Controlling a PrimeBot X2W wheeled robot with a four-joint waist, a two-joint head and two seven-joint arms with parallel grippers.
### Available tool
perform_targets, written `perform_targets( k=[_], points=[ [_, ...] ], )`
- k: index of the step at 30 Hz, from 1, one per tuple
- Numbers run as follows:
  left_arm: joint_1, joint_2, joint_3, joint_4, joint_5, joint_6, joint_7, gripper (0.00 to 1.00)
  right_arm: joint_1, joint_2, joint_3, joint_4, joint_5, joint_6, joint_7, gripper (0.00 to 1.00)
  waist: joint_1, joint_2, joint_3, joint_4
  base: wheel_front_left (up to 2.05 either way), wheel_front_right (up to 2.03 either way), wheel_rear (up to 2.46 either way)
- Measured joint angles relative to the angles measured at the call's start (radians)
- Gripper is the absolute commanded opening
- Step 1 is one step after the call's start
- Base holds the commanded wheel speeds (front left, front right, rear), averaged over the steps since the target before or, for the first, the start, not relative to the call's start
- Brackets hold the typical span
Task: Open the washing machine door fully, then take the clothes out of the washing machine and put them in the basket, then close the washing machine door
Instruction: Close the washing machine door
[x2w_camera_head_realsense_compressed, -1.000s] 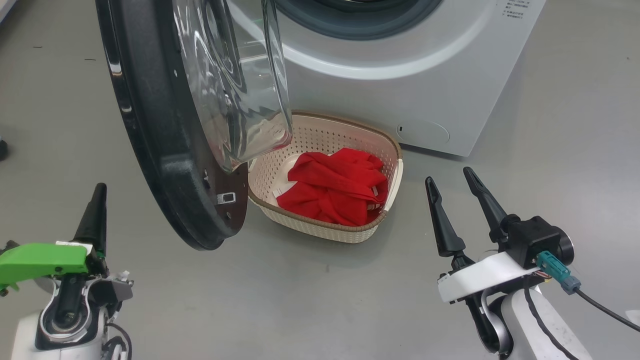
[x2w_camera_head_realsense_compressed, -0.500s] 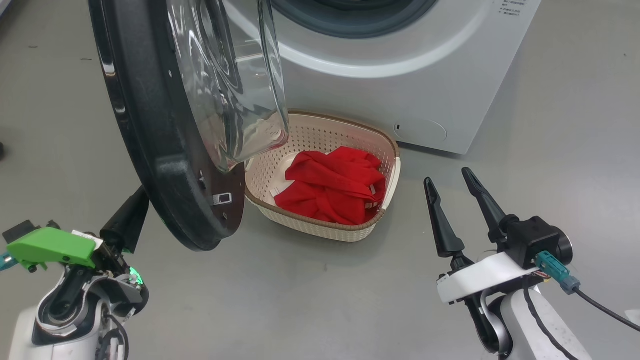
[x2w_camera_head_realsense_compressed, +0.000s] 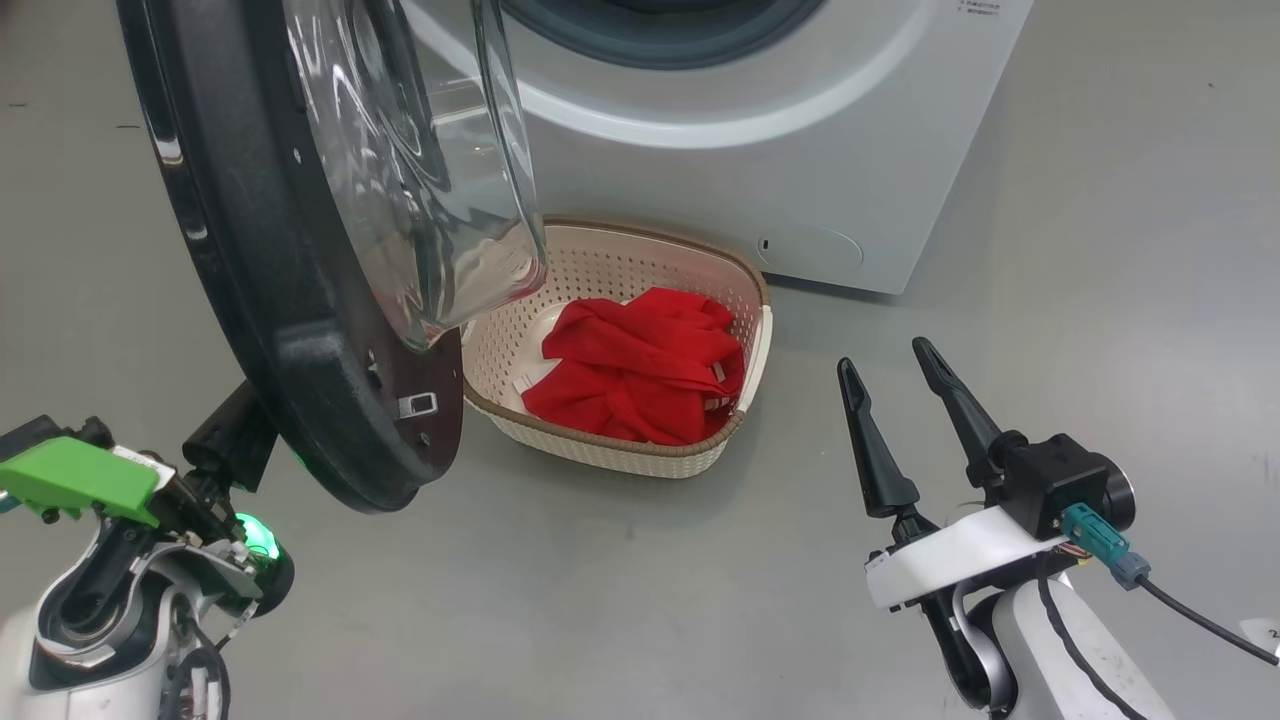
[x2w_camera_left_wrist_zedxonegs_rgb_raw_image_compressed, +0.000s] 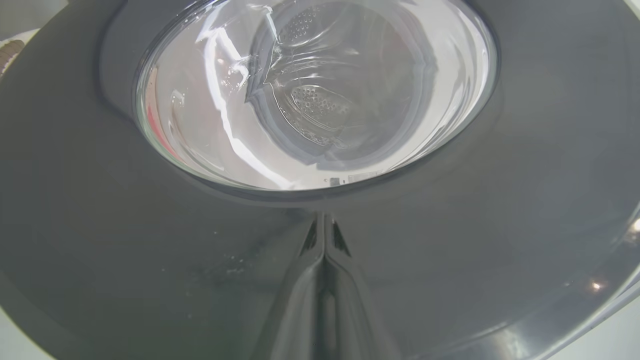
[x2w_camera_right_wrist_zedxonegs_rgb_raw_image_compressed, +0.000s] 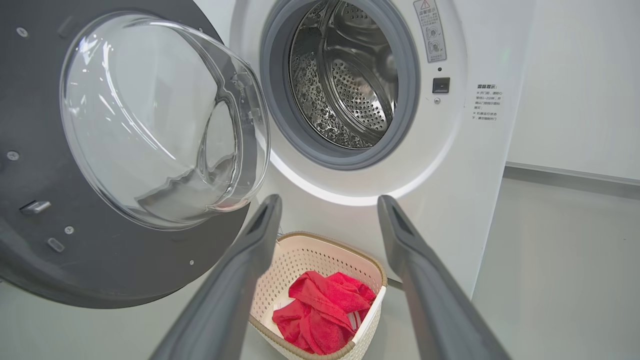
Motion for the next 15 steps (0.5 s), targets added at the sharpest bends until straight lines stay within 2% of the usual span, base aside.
perform_targets(
  k=[15],
  points=[
    [0.001, 0.002, -0.001, -0.059, -0.023, 0.032, 0.028, 0.00, -0.003, 0.009, 0.006, 0.000, 0.000, 0.000, 0.000, 1.00, 0.0000, 0.0000, 0.017, -0.101, 0.00, 0.00, 0.00]
  ],
)
